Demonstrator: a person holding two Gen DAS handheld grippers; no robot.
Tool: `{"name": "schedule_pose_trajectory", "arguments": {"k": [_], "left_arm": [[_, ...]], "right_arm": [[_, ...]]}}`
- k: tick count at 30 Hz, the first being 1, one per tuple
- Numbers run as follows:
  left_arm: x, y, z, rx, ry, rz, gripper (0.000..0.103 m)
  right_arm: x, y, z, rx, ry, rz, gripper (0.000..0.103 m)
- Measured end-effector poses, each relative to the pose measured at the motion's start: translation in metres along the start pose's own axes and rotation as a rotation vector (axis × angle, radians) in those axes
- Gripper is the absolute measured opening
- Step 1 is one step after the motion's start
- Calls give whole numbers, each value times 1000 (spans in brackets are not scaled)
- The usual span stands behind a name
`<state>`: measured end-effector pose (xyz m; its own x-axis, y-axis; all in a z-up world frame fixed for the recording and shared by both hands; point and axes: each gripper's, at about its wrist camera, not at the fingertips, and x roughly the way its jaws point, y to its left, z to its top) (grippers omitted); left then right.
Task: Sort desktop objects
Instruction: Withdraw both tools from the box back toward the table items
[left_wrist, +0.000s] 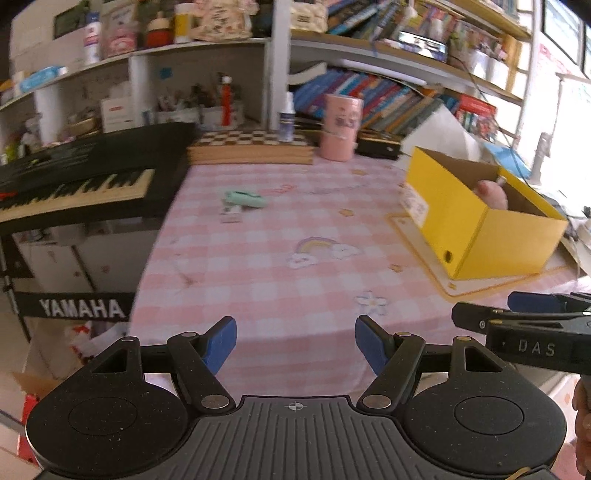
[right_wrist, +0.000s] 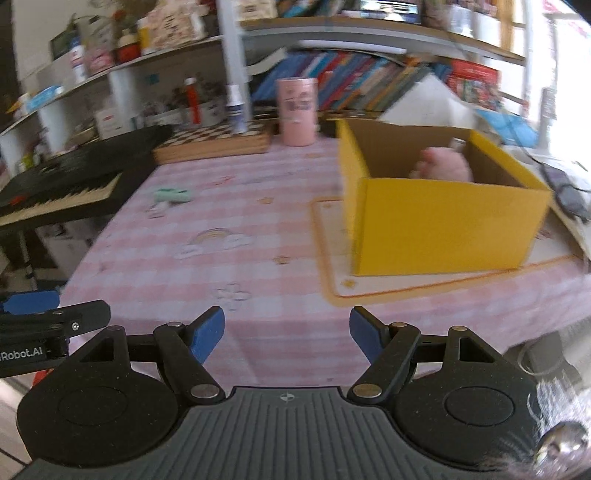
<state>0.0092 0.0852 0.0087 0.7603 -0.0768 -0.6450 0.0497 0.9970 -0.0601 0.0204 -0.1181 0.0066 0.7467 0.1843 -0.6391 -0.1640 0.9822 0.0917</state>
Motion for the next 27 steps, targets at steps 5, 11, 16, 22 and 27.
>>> {"name": "schedule_pose_trajectory", "arguments": {"k": [5,11,16,22,27], "left_arm": [[-3,19,0,-38,-9,33,72],[3,36,2,-88,2,66,72],[19,44,10,-110,12,85,72],[45,50,29,-122,24,115,72],[75,51,49,-127,31,141,72]], "right_arm": [[7,27,8,-58,9,58,73],[20,49,15,-118,27,106,73],[36,58,22,-156,39,137,73],[70,58,43,-166,63,167,73],[101,57,68,-179,69,199,73]]}}
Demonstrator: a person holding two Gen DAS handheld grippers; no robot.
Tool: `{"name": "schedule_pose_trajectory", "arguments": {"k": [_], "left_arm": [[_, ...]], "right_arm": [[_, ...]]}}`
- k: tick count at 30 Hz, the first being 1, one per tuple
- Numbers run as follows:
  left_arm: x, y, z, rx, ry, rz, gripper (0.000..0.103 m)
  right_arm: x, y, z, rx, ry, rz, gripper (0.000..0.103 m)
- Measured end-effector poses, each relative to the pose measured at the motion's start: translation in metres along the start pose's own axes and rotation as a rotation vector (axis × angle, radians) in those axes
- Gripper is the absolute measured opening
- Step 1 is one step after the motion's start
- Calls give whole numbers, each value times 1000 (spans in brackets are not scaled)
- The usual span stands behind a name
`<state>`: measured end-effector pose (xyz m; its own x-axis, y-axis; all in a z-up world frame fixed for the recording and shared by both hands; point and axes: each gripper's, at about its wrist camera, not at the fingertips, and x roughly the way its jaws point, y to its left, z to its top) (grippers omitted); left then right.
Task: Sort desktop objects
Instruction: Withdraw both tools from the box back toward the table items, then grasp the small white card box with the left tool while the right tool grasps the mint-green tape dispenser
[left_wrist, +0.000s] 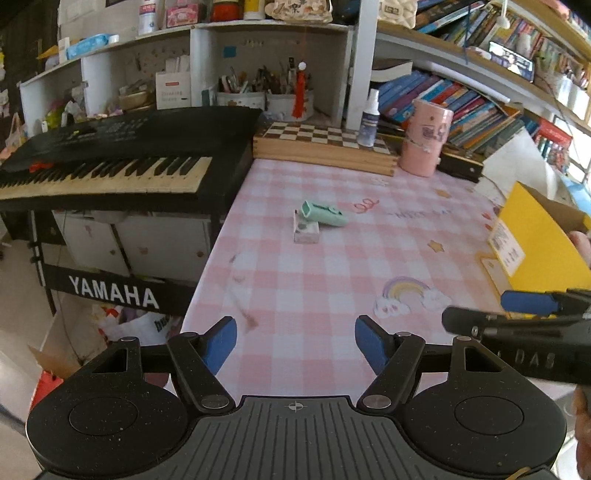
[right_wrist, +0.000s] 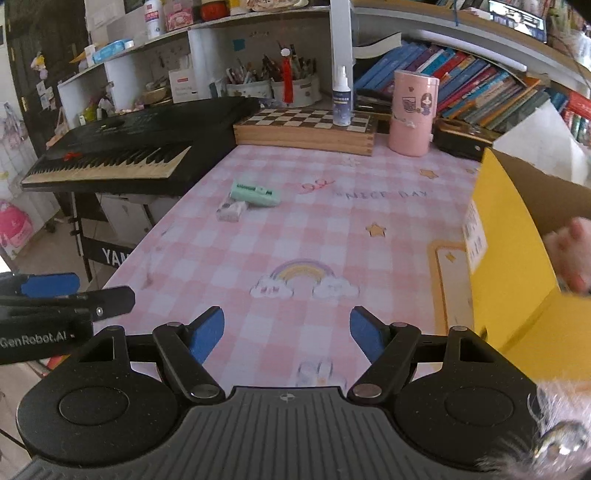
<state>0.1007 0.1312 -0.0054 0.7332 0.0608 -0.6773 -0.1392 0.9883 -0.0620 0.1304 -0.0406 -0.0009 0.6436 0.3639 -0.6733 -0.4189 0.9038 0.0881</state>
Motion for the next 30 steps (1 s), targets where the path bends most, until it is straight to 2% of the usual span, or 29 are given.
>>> {"name": "schedule_pose_trajectory", "arguments": {"k": [10,17,23,25,26,30], "left_arm": [[69,-16,45,24,-20,49,68],[121,-19,64,21,6,72,62],[161,-20,76,26,46,52,48],[170,-20,77,39,56,36,39],[173,-20,77,48,67,30,31],[169,-15,75,58,68,23,28]], "right_arm": [[65,-29,70,18,-46,35,73],[109,-35,106,21,-46,83,73],[143,-34,121,18,0,125,74],[153,-32,124,11,20,146,74],[157,-32,124,10,33,157,74],[174,-29,126,11,72,194,74]]}}
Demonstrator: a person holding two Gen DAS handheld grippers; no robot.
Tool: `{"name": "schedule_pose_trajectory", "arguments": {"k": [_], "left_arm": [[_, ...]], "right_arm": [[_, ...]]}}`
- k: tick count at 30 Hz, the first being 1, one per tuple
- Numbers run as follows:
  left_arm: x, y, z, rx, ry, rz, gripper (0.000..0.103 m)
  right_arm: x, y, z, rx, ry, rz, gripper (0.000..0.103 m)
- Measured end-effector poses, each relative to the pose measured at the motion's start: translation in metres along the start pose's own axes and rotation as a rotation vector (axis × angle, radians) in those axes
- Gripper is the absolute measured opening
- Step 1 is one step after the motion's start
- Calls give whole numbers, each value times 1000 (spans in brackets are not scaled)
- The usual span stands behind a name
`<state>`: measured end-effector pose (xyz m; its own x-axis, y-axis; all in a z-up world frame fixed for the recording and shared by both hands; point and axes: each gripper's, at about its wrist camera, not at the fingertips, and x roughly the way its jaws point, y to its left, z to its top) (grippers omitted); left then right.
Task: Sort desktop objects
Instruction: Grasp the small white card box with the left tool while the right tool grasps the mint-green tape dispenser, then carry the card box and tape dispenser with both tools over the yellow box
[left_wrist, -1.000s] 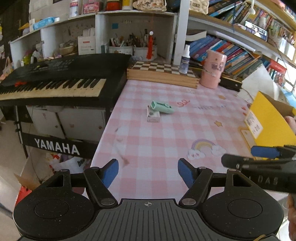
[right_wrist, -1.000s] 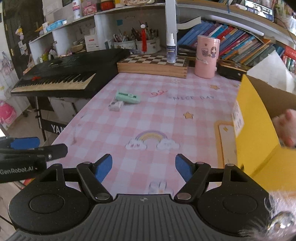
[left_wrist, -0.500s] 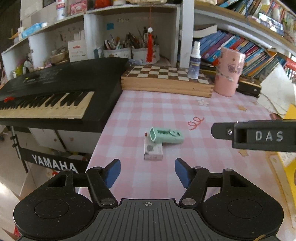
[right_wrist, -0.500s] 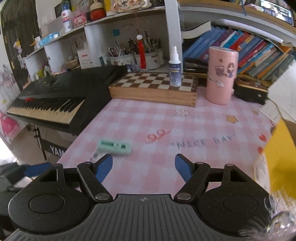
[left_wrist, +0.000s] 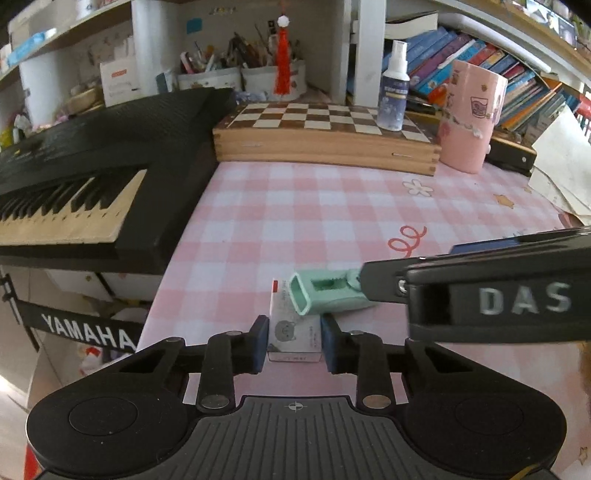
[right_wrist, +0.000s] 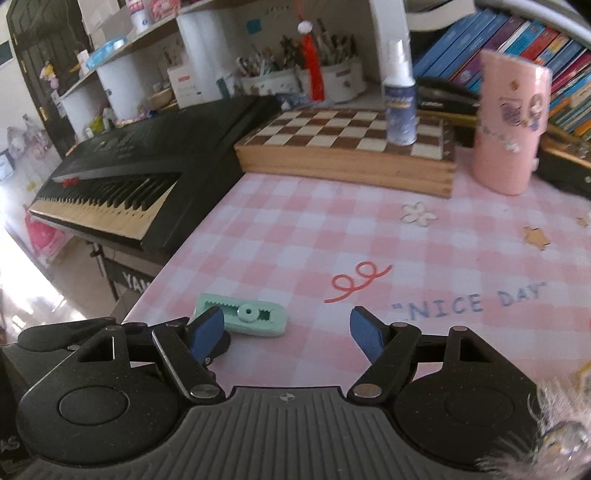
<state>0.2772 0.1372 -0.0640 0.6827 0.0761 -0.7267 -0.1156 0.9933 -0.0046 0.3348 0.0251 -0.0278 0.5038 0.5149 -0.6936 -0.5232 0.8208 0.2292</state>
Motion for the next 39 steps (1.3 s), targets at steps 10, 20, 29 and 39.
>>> {"name": "schedule_pose_trajectory", "arguments": {"k": [10,20,29,39], "left_arm": [[-36,38,-19,-110,31,79,28],[-58,58,-27,-164,-5,110,28],[-89,58,-26,-162,-83,53,28],[-144,52,-46,-120,-169,-52,28]], "right_arm": [[28,20,1,-34,42,68,83],[53,52,-11,-347,67,35,79],[34,57,-10,-349,14,7,67],[-44,72,-24,-249,-100,-69,67]]}}
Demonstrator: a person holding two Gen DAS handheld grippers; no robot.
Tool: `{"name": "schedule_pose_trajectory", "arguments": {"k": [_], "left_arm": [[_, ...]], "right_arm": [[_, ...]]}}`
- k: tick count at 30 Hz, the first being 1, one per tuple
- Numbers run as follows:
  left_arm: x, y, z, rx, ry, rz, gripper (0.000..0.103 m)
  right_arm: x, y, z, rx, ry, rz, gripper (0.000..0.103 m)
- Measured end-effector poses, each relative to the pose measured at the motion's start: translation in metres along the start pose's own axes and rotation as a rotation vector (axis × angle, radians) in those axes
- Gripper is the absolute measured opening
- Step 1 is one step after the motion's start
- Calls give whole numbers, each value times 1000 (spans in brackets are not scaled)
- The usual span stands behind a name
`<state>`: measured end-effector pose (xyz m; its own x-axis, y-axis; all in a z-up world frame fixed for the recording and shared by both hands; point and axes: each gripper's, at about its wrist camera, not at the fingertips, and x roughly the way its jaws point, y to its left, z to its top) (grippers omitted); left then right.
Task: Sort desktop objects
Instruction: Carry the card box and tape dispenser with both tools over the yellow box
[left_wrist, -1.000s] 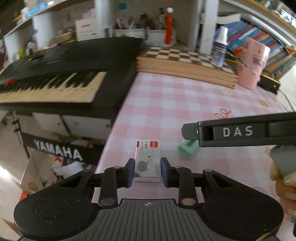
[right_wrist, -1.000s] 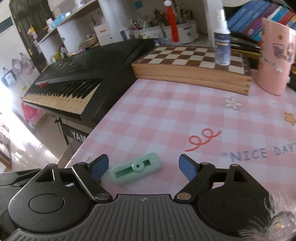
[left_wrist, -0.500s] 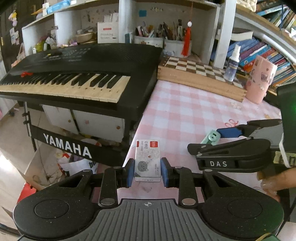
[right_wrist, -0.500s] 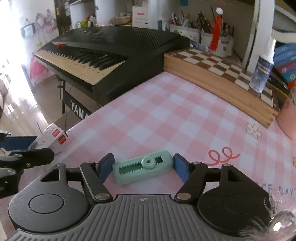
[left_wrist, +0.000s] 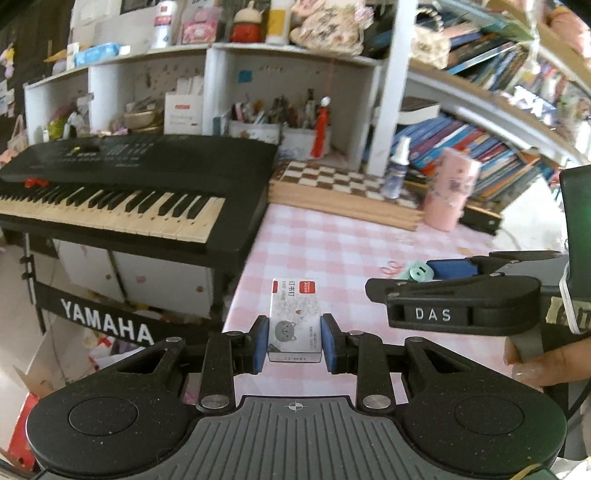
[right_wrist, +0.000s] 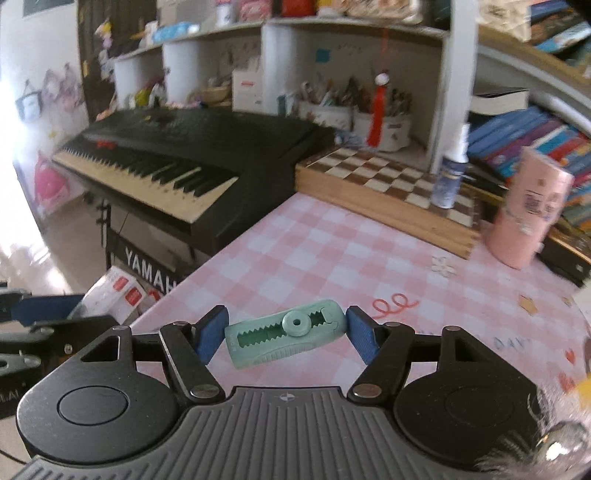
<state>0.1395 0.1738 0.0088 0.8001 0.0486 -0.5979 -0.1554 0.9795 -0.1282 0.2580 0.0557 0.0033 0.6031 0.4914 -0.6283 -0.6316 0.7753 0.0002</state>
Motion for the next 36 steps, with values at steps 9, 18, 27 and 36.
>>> {"name": "schedule_pose_trajectory", "arguments": {"k": [9,18,27,36], "left_arm": [[-59,0,-30,29,-32,-99,28],[-100,-9,-63,91,-8,-209,28],[-120,-26,-75,167,9,-299,28],[-122,-50,-87,207,39,-385,28]], "right_arm": [[-79,23,-30,92,-45,-88,67],[-146,52,-80,177,-40,-169,67],[-189,63,-116,260,-21,-240,67],[-218,56,-146,312,13,-319,67]]}}
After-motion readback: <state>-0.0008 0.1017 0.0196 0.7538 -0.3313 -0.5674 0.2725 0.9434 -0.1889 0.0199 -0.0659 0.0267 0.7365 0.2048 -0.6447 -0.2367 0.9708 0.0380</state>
